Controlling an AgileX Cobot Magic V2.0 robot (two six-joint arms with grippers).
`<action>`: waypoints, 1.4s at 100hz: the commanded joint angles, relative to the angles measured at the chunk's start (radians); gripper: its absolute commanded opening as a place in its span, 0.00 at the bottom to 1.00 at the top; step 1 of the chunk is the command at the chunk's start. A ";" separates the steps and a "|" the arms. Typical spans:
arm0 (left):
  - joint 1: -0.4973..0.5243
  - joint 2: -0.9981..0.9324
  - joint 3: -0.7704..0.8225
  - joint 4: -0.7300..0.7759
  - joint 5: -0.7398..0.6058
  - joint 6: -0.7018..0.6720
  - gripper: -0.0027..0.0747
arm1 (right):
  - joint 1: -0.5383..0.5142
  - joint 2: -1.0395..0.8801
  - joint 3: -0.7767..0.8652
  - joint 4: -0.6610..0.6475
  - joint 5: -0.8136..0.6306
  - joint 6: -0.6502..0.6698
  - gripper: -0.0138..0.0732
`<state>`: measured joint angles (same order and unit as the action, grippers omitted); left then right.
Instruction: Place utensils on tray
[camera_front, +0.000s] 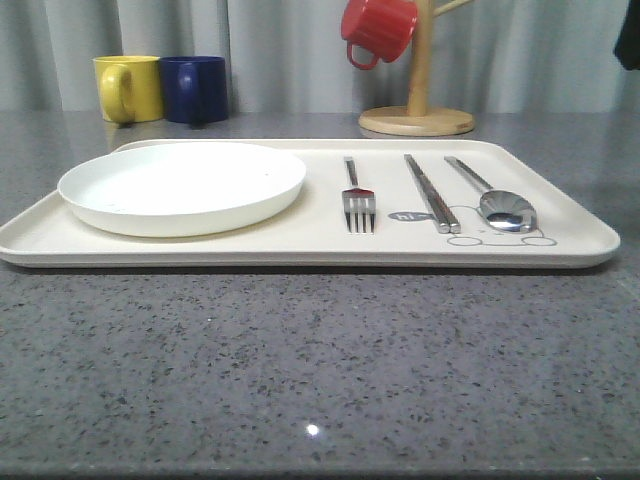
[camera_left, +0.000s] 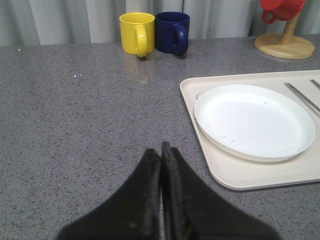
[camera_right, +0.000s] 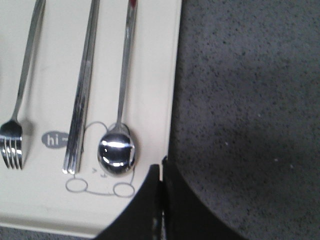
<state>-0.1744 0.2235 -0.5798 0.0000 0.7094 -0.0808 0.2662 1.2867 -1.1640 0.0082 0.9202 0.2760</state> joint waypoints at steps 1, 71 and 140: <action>-0.010 0.011 -0.025 0.000 -0.076 -0.008 0.01 | -0.004 -0.119 0.064 -0.025 -0.077 -0.008 0.09; -0.010 0.011 -0.025 0.000 -0.076 -0.008 0.01 | -0.004 -0.725 0.485 -0.226 -0.265 -0.020 0.09; -0.010 0.011 -0.025 0.000 -0.076 -0.008 0.01 | -0.250 -1.247 1.043 -0.051 -0.800 -0.233 0.09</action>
<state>-0.1744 0.2235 -0.5798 0.0000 0.7094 -0.0808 0.0571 0.0781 -0.1494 -0.0897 0.2412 0.1117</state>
